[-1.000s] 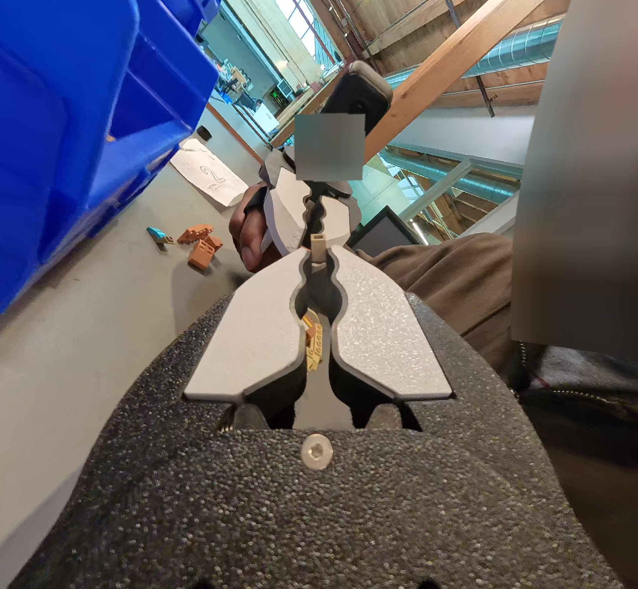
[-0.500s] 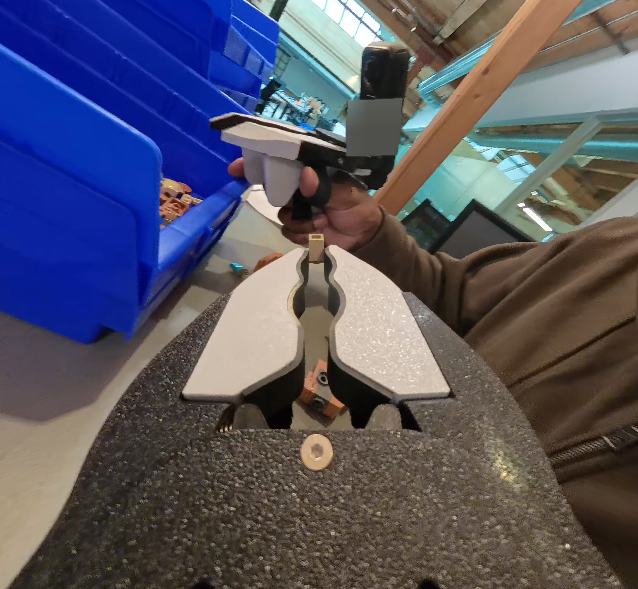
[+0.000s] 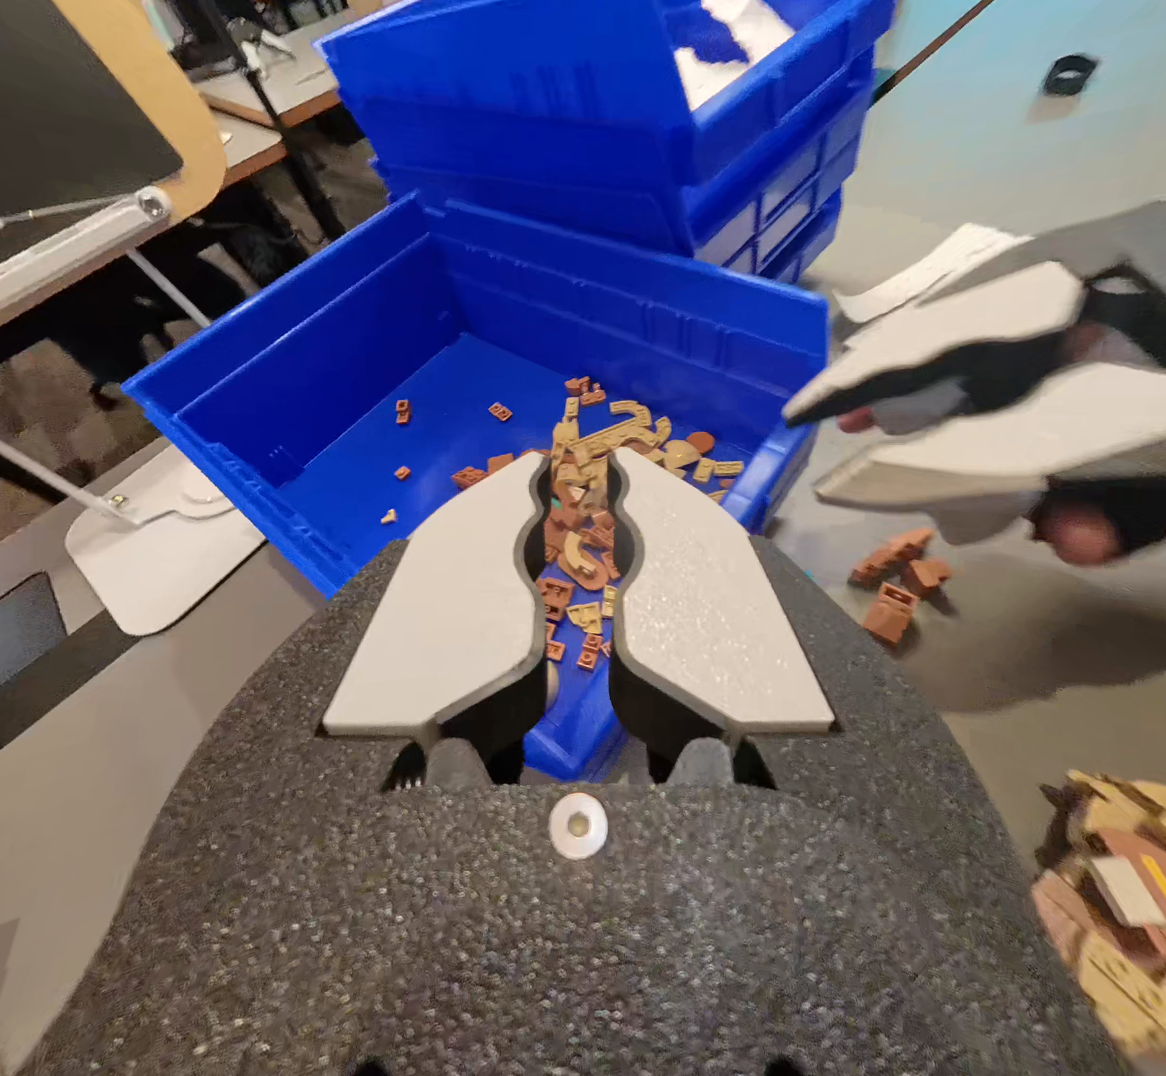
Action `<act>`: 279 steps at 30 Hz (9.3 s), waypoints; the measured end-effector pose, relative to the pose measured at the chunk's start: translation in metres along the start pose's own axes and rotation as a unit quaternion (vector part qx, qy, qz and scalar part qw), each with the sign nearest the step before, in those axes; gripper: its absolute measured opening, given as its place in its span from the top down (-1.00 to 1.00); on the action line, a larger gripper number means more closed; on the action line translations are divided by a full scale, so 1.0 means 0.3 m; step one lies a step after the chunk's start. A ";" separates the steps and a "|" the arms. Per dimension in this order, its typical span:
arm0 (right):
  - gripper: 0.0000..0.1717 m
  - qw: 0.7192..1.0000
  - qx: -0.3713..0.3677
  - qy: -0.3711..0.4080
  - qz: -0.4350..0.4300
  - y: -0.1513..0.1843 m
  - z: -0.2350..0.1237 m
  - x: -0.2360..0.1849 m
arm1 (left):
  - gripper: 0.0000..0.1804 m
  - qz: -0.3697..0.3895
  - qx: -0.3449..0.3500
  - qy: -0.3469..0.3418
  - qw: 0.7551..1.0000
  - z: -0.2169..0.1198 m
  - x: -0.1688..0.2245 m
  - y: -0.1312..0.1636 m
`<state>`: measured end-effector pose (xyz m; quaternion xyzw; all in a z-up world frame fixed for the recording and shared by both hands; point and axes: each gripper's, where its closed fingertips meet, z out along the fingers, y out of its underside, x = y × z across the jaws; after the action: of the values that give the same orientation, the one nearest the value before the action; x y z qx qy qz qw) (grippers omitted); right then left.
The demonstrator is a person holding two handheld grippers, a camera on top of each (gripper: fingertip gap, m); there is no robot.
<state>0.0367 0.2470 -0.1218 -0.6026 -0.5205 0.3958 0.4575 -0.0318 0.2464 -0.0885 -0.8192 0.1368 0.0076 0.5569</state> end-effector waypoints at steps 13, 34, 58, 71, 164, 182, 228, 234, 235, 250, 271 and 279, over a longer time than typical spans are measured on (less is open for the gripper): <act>0.67 0.960 -0.096 -0.264 -0.008 0.147 -0.087 -0.312 | 0.67 -0.018 0.052 0.160 0.986 -0.153 0.201 0.085; 0.59 0.860 -0.258 -0.428 -0.102 0.328 -0.186 -0.442 | 0.39 0.027 -0.113 0.374 0.920 -0.253 0.595 0.461; 0.70 0.698 -0.435 -0.486 -0.296 0.363 -0.213 -0.469 | 0.36 0.133 -0.095 0.372 0.914 -0.232 0.602 0.486; 0.72 0.746 -0.355 -0.468 -0.315 0.350 -0.196 -0.479 | 0.49 0.114 -0.060 0.394 0.910 -0.251 0.589 0.423; 0.71 0.907 -0.310 -0.279 -0.065 0.316 -0.128 -0.386 | 0.32 0.079 -0.132 0.321 0.935 -0.152 0.557 0.460; 0.72 0.931 -0.234 -0.282 -0.008 0.308 -0.133 -0.379 | 0.32 0.099 -0.127 0.312 0.936 -0.142 0.561 0.457; 0.71 0.865 0.106 -0.340 0.353 0.003 -0.132 -0.265 | 0.53 -0.155 0.086 0.353 0.919 -0.214 0.426 0.180; 0.71 0.843 0.130 -0.356 0.382 -0.015 -0.123 -0.293 | 0.55 -0.130 0.106 0.331 0.929 -0.219 0.430 0.159; 0.71 0.842 0.130 -0.357 0.383 -0.013 -0.121 -0.296 | 0.56 -0.132 0.109 0.330 0.928 -0.220 0.428 0.156; 0.71 0.881 0.120 -0.344 0.303 0.004 -0.122 -0.330 | 0.70 -0.210 0.100 0.371 0.899 -0.224 0.428 0.152; 0.71 0.883 0.135 -0.356 0.276 0.016 -0.168 -0.325 | 0.78 -0.209 0.100 0.429 0.873 -0.218 0.479 0.166; 0.71 0.882 0.132 -0.366 0.267 0.018 -0.175 -0.342 | 0.79 -0.196 0.116 0.440 0.869 -0.232 0.479 0.164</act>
<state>0.0732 0.1380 -0.1129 -0.4650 -0.4131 0.7603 0.1874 0.0852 0.1351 -0.1306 -0.6770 0.2042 -0.4787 0.5203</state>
